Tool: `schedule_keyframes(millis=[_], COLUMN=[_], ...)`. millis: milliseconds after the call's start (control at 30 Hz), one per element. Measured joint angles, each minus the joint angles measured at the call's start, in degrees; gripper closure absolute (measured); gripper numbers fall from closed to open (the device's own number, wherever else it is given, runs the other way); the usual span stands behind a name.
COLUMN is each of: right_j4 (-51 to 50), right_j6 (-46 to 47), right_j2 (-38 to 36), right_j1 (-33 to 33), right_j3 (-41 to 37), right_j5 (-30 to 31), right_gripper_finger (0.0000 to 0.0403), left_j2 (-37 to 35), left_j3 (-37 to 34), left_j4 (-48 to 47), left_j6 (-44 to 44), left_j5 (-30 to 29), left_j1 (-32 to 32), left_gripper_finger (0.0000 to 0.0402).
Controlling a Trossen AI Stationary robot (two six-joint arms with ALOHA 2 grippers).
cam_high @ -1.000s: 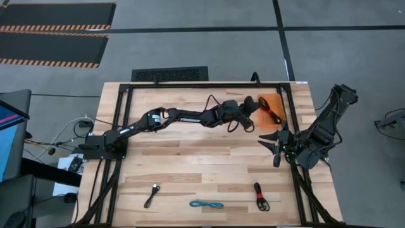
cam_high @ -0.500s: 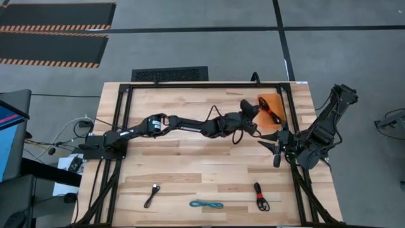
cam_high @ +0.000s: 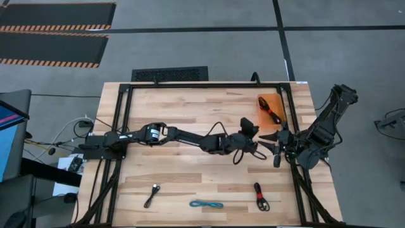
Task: Pick and place USB-C Cables
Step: Put the black and blue charger cable into the orange bin
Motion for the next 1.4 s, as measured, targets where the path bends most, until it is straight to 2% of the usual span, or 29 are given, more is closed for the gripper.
schedule_keyframes(millis=[100, 200, 367, 600, 833, 967, 1067, 1267, 1400], right_j4=[-0.14, -0.17, 0.03, -0.06, -3.58, -5.86, -6.68, -7.05, -6.64], right_j6=[0.02, 0.07, 0.22, 0.42, 3.21, 6.16, 7.22, 7.56, 7.65], right_j2=[-0.01, -0.02, 0.0, 0.0, -0.02, -0.02, -0.02, 0.0, 0.09], right_j1=[0.0, 0.36, 1.2, 1.25, 1.25, 1.41, 2.26, 3.37, 1.78], right_j3=[0.0, 0.0, 0.0, 0.0, 0.0, 0.0, 0.0, 0.0, -0.05], right_j5=[0.0, 0.0, 0.06, 0.11, 0.22, 0.24, 0.24, 2.01, 3.83], right_gripper_finger=[0.0285, 0.0285, 0.0285, 0.0285, 0.0285, 0.0285, 0.0285, 0.0285, 0.0285], left_j2=[-1.96, -4.47, -8.9, -11.3, -11.9, -12.09, -14.29, -26.63, -35.98], left_j3=[-0.08, -0.08, -0.08, -0.08, -0.08, -1.89, -8.82, -32.45, -47.66], left_j4=[-12.19, -22.99, -28.92, -37.81, -46.45, -45.45, -39.36, -17.69, -4.88], left_j6=[-8.06, -17.83, -24.39, -29.6, -36.24, -38.41, -40.51, -43.82, -47.05], left_j5=[1.49, 8.44, 16.18, 19.02, 27.63, 29.06, 30.18, 30.03, 29.95], left_j1=[-0.21, 0.32, 1.58, 2.34, 2.54, 2.27, 2.23, 2.49, 2.55], left_gripper_finger=[0.0338, 0.036, 0.0397, 0.0401, 0.0401, 0.0401, 0.0401, 0.0401, 0.0401])
